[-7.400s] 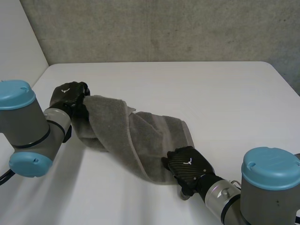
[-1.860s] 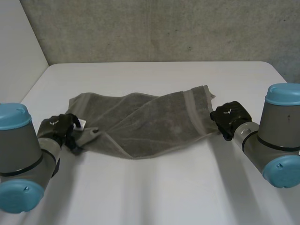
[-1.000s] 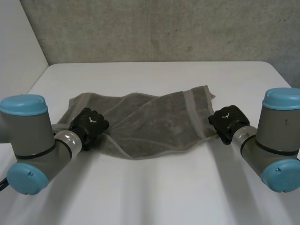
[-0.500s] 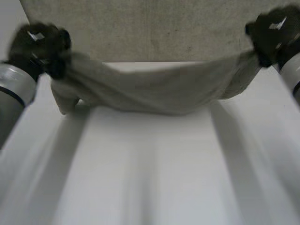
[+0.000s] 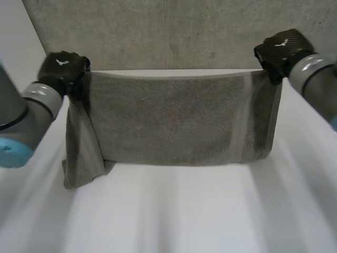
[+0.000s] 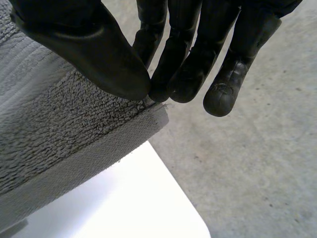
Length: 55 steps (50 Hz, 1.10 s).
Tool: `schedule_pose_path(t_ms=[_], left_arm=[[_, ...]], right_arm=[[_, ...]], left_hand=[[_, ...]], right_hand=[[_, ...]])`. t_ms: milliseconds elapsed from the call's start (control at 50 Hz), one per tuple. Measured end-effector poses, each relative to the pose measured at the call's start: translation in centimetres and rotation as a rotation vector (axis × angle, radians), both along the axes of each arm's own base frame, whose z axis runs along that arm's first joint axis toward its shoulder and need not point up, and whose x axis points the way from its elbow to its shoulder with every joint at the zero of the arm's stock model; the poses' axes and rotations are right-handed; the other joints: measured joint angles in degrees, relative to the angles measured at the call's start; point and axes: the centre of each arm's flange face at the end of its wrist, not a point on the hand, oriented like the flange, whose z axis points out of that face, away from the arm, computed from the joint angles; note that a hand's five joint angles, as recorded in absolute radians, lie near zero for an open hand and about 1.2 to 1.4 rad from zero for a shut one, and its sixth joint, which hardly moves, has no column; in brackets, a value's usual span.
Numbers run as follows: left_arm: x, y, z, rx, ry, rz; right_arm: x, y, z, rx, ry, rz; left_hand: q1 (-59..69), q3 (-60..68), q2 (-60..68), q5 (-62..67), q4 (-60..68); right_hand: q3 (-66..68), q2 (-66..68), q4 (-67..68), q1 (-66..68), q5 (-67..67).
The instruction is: Fold the towel.
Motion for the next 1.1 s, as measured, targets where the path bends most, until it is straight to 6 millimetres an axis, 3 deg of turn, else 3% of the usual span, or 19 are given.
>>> schedule_pose_path(t_ms=[60, 100, 200, 220, 260, 300, 340, 440, 500, 560, 580, 640, 720, 800, 900, 1000, 1100], left_arm=[[-0.9, -2.4, -1.6, -0.020, -0.070, -0.006], [-1.3, -3.6, -1.5, -0.063, -0.093, -0.004], [-2.2, -6.0, 2.1, -0.273, -0.055, 0.011], [-2.4, -6.2, 3.8, -0.351, -0.014, 0.014], [-2.4, -6.2, 5.4, -0.413, 0.027, 0.013], [-2.5, -5.7, 8.6, -0.529, 0.119, 0.002], [-2.4, -5.3, 10.1, -0.572, 0.169, -0.009], [-1.9, -4.3, 10.6, -0.549, 0.251, -0.037], [-1.6, -3.8, 8.2, -0.446, 0.248, -0.040], [-1.3, -3.2, 4.3, -0.306, 0.211, -0.031], [-1.0, -2.7, 1.8, -0.218, 0.182, -0.022], [-0.5, -1.6, -1.6, -0.099, 0.132, -0.008], [0.2, 0.7, -6.0, 0.044, 0.046, 0.001], [0.9, 4.0, -10.1, 0.166, -0.085, -0.010], [1.4, 7.0, -12.2, 0.224, -0.210, -0.036], [1.5, 8.4, -12.6, 0.225, -0.281, -0.053], [1.6, 8.5, -11.9, 0.195, -0.294, -0.050]], right_arm=[[1.5, -2.2, -1.3, -0.049, -0.006, 0.017], [2.5, -3.4, -1.4, -0.118, -0.019, 0.026], [4.3, -5.6, 0.9, -0.393, -0.099, 0.020], [4.4, -5.8, 2.0, -0.475, -0.129, 0.010], [4.4, -5.9, 3.1, -0.546, -0.157, 0.001], [4.3, -5.5, 5.3, -0.673, -0.211, -0.013], [4.1, -5.1, 6.3, -0.722, -0.233, -0.018], [3.7, -4.2, 6.2, -0.696, -0.228, -0.011], [3.6, -3.7, 3.9, -0.571, -0.177, 0.009], [3.3, -3.0, 0.7, -0.403, -0.113, 0.037], [3.1, -2.3, -1.4, -0.299, -0.077, 0.054], [2.7, -1.0, -4.3, -0.157, -0.030, 0.076], [1.7, 1.1, -7.8, -0.005, 0.020, 0.089], [0.1, 3.5, -11.1, 0.126, 0.057, 0.087], [-1.3, 5.1, -12.9, 0.189, 0.066, 0.086], [-2.1, 5.4, -13.6, 0.205, 0.062, 0.079], [-2.4, 5.4, -13.9, 0.209, 0.061, 0.074]], left_hand=[[0.0, 0.0, 0.0, 0.0, 0.0], [0.0, 0.0, 0.0, 0.0, 0.0], [0.0, 0.1, 0.0, 0.0, 0.0], [0.0, 0.1, 0.0, 0.0, 0.0], [0.0, 0.1, 0.0, 0.0, 0.0], [0.0, 0.1, 0.0, 0.0, 0.0], [0.0, 0.1, 0.0, 0.0, 0.0], [0.0, 0.1, 0.0, 0.0, 0.0], [0.0, 0.1, 0.0, 0.4, 0.0], [0.0, 0.2, 0.0, 0.5, 0.0], [0.0, 0.2, 0.0, 0.5, 0.0], [0.0, 0.2, 0.0, 0.5, 0.0], [-0.9, -3.0, -1.8, -0.9, -2.1], [-11.0, -14.8, -12.6, -11.8, -13.9], [-36.0, -40.1, -37.6, -36.5, -38.8], [-44.9, -49.7, -46.5, -47.1, -47.6], [-52.0, -56.9, -54.0, -54.4, -54.5]], right_hand=[[0.0, 0.0, 0.0, 0.0, 0.0], [0.0, 0.0, 0.0, 0.0, 0.0], [0.0, 0.0, 0.0, 0.0, 0.0], [0.0, 0.0, 0.0, 0.0, 0.0], [0.0, 0.0, 0.0, 0.0, 0.0], [0.0, 0.0, 0.0, 0.0, 0.0], [0.0, 0.0, 0.0, 0.0, 0.0], [0.0, 0.0, 0.0, 0.0, 0.1], [0.0, 0.0, 0.0, 0.0, 0.1], [0.0, 0.0, 0.0, 0.1, 0.1], [0.0, 0.0, 0.0, 0.1, 0.1], [0.0, 0.0, 0.0, 0.1, 0.1], [0.0, 0.0, 0.0, 0.1, 0.1], [0.0, 0.0, 0.0, 0.1, 0.1], [0.0, 0.0, 0.0, 0.1, 0.1], [0.0, 0.0, 0.0, 0.1, 0.1], [0.0, 0.0, 0.0, 0.1, 0.1]])
